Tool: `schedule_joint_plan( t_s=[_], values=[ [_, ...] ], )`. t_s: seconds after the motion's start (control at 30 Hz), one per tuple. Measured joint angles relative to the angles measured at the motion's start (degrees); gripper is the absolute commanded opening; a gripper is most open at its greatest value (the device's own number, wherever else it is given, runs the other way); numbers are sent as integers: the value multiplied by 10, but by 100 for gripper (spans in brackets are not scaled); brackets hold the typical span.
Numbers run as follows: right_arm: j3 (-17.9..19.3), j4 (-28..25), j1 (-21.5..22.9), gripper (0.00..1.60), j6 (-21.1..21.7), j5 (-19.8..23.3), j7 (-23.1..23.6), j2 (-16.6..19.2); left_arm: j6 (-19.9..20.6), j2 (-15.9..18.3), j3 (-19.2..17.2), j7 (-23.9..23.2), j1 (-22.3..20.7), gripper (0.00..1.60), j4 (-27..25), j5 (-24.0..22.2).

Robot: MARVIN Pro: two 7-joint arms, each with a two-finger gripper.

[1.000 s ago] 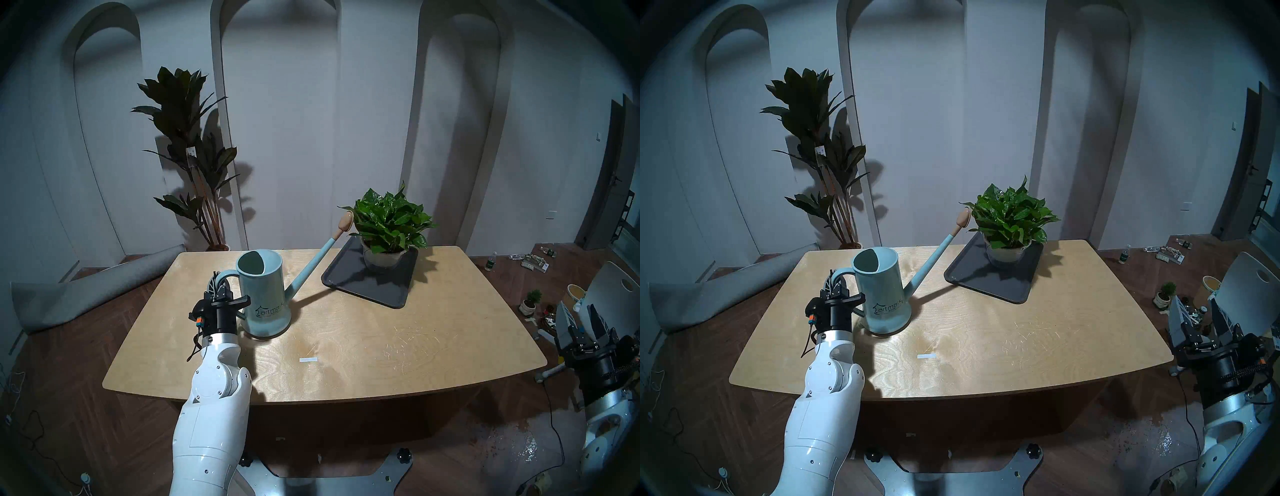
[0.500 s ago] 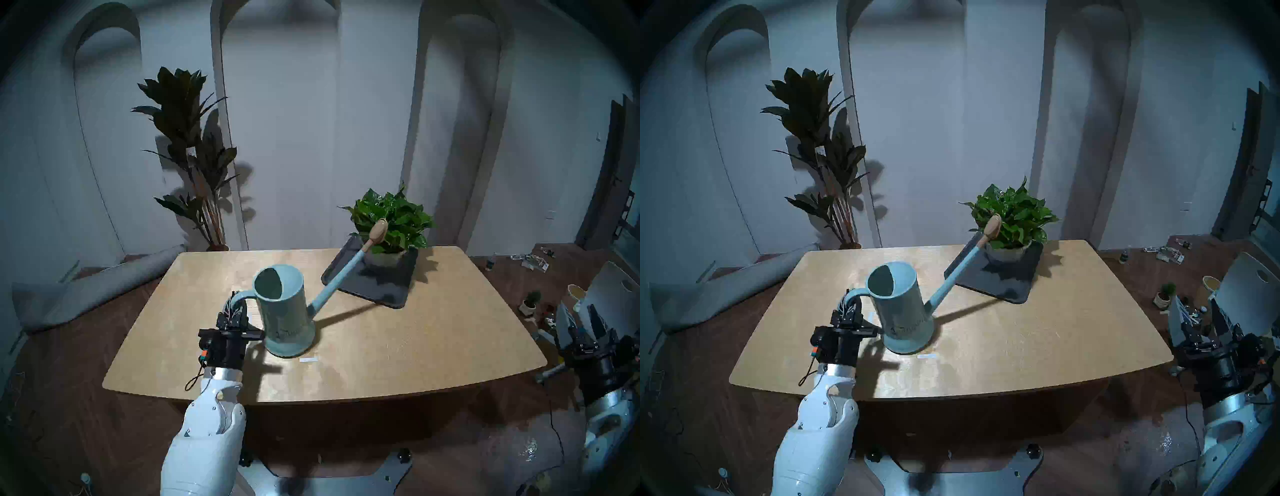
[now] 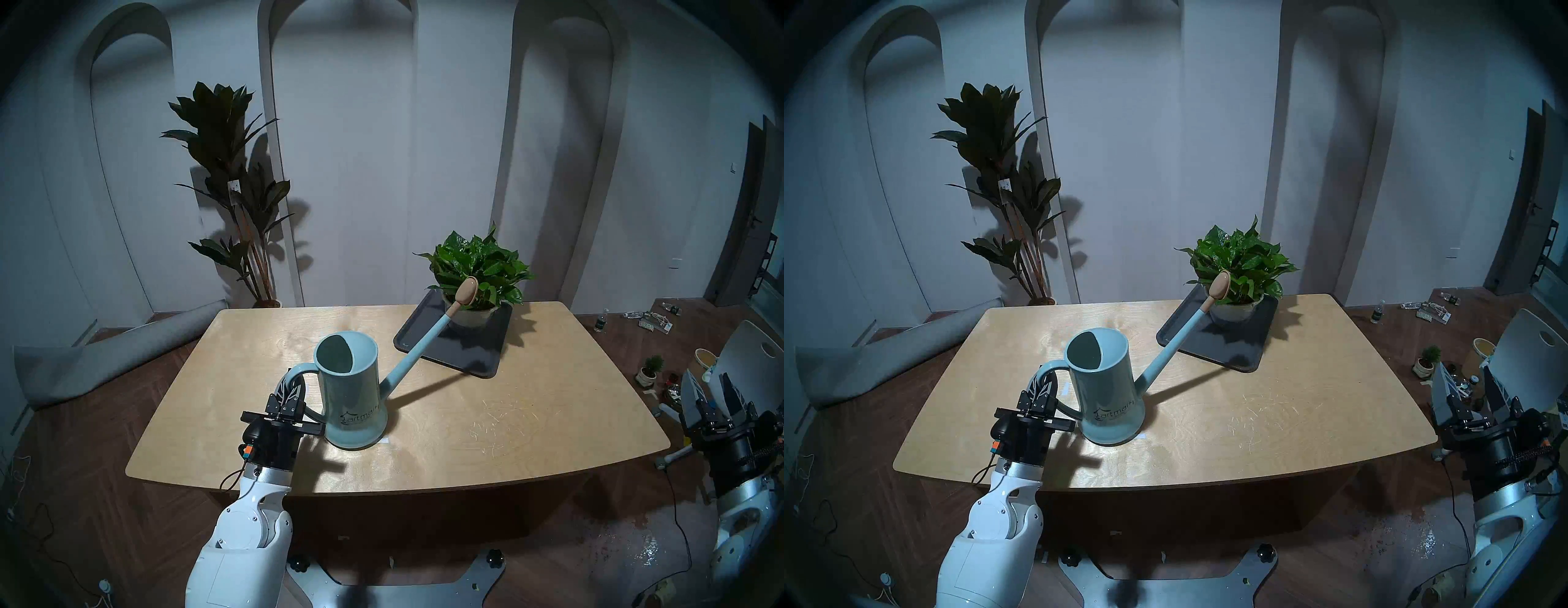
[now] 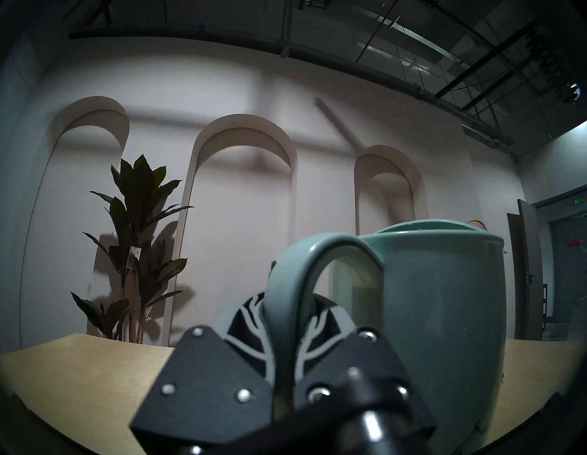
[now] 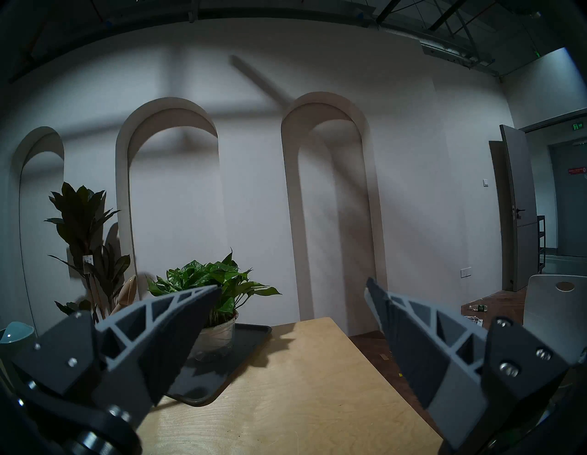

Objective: Pick up the watering can and pour water into the potted plant, then put the can down

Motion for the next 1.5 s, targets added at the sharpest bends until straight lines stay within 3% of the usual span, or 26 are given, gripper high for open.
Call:
schedule_joint_plan(
  t_s=[0.23, 0.53, 0.8, 1.07, 1.23, 1.5],
  values=[
    [0, 0, 0, 160, 0, 0, 0, 0, 10, 12, -3, 2, 3, 160, -22, 38],
    [0, 0, 0, 160, 0, 0, 0, 0, 28, 50, -4, -39, 55, 160, -84, 72],
    [0, 0, 0, 160, 0, 0, 0, 0, 26, 84, -23, -78, 109, 160, -118, 78],
    [0, 0, 0, 160, 0, 0, 0, 0, 32, 100, -46, -91, 134, 160, -127, 58],
    [0, 0, 0, 160, 0, 0, 0, 0, 69, 89, -77, -56, 129, 160, -122, 54],
    [0, 1, 0, 160, 0, 0, 0, 0, 140, 88, -153, 27, 84, 160, -115, 33]
  ],
)
